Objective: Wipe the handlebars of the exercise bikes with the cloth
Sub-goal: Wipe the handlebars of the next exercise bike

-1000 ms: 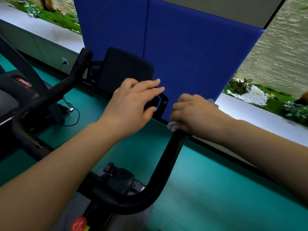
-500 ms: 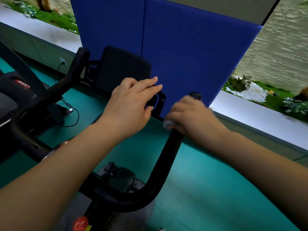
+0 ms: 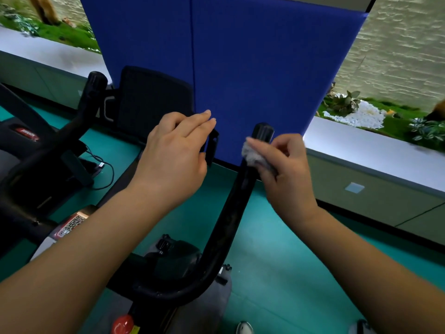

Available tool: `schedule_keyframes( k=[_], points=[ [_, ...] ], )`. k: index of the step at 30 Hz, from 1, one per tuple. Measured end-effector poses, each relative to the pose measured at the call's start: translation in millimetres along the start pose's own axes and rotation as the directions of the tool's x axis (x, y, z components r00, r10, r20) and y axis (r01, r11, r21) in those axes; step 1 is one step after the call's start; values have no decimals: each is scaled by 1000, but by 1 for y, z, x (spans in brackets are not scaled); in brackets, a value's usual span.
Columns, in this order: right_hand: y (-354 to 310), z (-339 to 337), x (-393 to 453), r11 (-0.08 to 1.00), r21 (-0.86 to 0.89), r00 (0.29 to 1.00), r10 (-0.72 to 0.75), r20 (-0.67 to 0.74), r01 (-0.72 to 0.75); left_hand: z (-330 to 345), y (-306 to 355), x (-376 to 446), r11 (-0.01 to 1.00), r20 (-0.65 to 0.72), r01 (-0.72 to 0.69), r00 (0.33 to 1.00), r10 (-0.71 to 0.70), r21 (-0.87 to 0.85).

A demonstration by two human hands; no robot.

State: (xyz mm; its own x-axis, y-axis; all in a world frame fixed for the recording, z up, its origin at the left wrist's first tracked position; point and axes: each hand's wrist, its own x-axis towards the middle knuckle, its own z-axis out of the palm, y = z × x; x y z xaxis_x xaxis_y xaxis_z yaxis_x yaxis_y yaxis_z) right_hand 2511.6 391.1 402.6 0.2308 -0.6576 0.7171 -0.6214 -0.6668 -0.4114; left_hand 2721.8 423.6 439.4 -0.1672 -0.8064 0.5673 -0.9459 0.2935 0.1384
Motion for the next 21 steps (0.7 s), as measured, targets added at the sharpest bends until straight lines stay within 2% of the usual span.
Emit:
schedule_keyframes(
  k=[3,6,9,13,14,17,21],
  points=[
    [6,3,12,989,61,983,143,-112,-137,0,8,1,1000,7,15,1000,-15,17],
    [-12,17,-17,930,229,944,316,-95,-288,2,20,2,1000,16,28,999,-28,11],
    [-37,26,-46,788,391,848,529,-32,-476,3,25,3,999,1,42,999,-42,-2],
    [-18,21,-6,581,540,651,755,-78,-609,2,24,4,999,19,50,999,-50,0],
    [-11,19,9,521,591,618,785,-49,-616,2,24,4,999,22,50,999,-50,2],
    [-4,25,24,327,725,603,783,151,-606,5,23,4,998,27,61,998,-61,-3],
    [-18,35,-16,150,710,531,772,351,-688,6,25,3,998,16,70,997,-70,0]
  ],
)
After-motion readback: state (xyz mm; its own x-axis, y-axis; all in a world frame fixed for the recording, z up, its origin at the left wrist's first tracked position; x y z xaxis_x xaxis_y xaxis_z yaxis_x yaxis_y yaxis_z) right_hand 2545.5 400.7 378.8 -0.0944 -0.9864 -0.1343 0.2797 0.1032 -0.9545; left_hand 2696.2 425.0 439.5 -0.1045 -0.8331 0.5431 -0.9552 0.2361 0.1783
